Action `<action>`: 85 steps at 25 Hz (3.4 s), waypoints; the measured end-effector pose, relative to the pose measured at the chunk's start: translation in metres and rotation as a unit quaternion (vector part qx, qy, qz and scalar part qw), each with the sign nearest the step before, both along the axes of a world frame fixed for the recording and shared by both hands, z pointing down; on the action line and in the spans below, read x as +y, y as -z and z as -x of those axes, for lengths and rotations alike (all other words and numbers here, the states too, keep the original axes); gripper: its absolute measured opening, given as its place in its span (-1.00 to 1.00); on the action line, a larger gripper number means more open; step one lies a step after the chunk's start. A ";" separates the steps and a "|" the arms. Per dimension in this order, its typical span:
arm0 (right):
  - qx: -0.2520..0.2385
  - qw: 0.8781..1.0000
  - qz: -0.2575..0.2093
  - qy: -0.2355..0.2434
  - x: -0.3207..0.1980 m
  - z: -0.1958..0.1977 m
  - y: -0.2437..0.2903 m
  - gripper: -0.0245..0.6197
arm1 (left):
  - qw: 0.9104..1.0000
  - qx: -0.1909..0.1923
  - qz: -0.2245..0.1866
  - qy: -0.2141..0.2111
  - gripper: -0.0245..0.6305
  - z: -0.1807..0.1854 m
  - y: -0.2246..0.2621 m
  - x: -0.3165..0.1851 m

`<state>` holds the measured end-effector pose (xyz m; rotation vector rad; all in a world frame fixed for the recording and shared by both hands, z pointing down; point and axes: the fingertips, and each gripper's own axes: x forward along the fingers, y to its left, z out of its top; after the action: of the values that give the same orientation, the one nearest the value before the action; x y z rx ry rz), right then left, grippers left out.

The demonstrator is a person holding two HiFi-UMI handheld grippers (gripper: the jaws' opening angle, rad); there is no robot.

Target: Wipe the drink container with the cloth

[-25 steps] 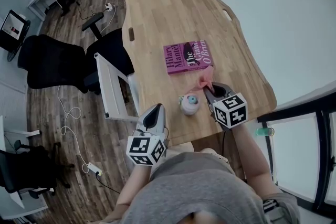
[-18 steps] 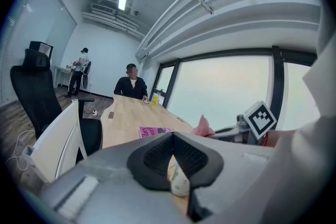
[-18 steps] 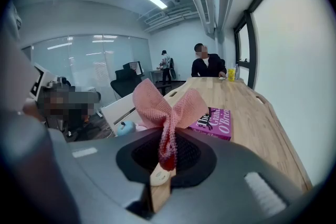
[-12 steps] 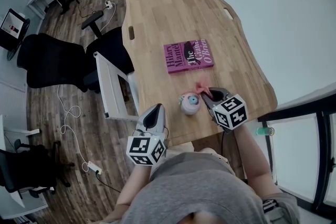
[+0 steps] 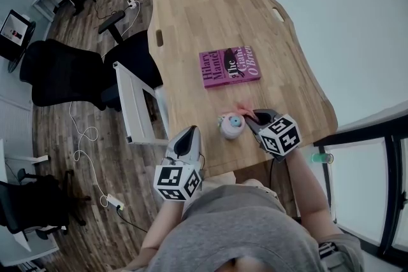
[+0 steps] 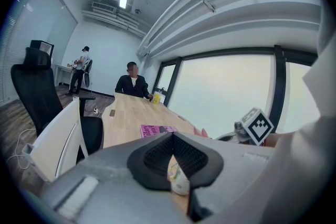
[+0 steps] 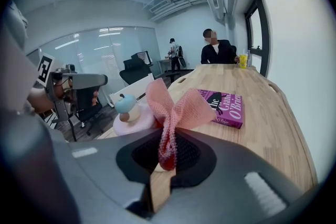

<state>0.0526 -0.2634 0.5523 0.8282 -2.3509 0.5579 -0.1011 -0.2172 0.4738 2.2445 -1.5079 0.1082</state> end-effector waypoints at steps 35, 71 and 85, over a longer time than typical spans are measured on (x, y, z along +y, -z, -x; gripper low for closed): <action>0.111 0.991 0.066 0.027 0.006 -0.010 -0.122 -0.84 | 1.000 -0.014 0.019 0.008 -0.92 0.002 -0.014 0.018; -0.024 0.990 -0.046 -0.130 0.239 -0.047 0.007 -0.84 | 0.999 -0.022 -0.012 -0.022 -0.92 -0.065 -0.009 0.223; -0.067 0.984 -0.073 -0.146 0.318 -0.054 0.039 -0.84 | 0.999 -0.015 -0.017 -0.033 -0.92 -0.084 -0.009 0.293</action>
<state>0.1063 0.0541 0.5135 1.2522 -2.4296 0.5794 -0.0170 0.0755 0.4828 2.3303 -1.4627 0.1378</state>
